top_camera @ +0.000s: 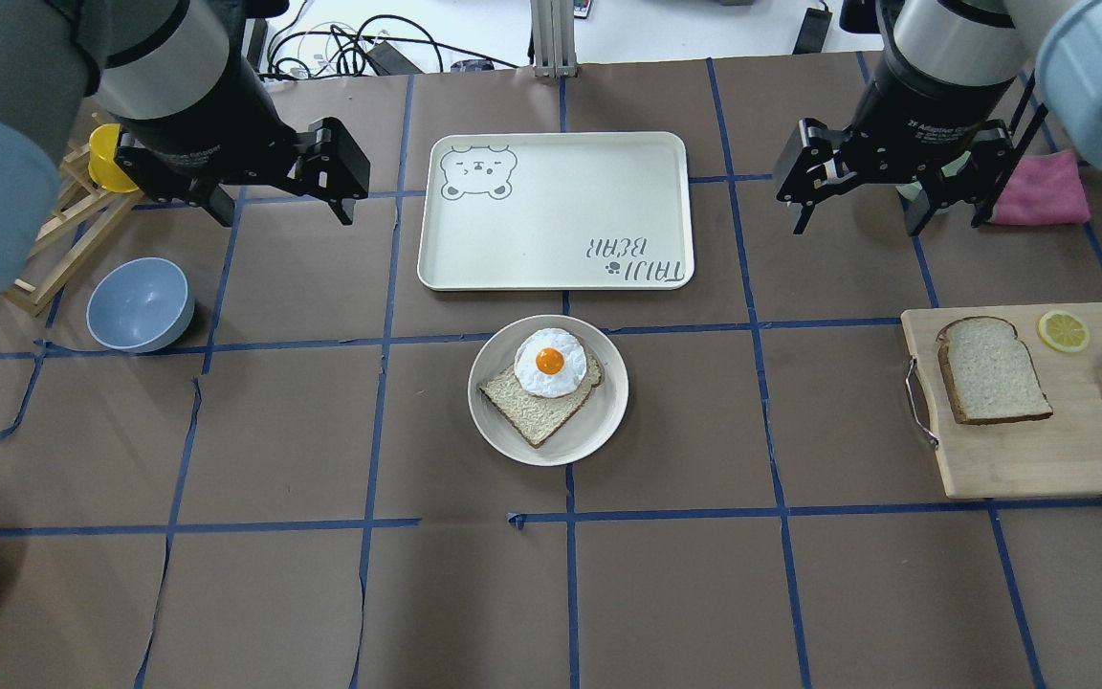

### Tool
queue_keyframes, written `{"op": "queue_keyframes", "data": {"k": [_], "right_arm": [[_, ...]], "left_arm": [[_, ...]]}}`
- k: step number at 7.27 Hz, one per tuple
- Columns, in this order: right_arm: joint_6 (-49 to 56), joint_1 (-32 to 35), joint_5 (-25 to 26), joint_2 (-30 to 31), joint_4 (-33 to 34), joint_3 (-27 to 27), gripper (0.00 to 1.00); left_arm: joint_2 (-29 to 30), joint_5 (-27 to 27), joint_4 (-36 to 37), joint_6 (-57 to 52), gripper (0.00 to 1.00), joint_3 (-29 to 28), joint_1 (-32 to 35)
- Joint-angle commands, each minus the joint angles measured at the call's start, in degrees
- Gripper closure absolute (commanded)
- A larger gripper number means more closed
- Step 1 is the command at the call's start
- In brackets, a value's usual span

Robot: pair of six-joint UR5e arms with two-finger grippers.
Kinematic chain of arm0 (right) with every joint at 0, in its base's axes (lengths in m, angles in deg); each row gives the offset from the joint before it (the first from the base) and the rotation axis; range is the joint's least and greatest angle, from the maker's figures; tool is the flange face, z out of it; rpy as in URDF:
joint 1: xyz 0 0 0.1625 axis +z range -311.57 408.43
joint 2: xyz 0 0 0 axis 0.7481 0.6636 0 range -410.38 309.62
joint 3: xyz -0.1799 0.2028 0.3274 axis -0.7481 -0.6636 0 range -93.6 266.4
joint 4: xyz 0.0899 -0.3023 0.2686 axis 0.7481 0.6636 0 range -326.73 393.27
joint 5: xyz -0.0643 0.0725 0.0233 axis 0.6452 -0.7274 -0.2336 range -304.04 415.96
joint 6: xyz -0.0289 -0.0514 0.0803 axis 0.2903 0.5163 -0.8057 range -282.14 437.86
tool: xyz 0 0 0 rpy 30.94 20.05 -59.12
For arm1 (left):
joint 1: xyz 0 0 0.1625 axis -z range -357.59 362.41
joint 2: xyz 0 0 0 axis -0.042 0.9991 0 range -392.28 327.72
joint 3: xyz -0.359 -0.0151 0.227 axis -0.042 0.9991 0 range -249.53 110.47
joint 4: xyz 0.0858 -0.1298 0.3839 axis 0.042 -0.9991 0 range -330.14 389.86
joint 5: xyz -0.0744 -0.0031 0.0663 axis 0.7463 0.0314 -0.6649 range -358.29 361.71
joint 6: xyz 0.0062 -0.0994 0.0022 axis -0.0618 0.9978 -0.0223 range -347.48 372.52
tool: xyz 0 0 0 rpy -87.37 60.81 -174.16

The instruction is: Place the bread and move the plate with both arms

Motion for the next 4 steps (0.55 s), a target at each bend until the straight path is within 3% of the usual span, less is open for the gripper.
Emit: {"op": "queue_keyframes", "data": {"k": [1, 4], "right_arm": [[-0.08, -0.01, -0.23, -1.15, 0.04, 0.28, 0.00], [-0.26, 0.08, -0.24, -1.42, 1.36, 0.20, 0.00]], "left_arm": [[0.00, -0.09, -0.09, 0.00, 0.00, -0.05, 0.00], [0.00, -0.09, -0.09, 0.00, 0.00, 0.04, 0.00]]}}
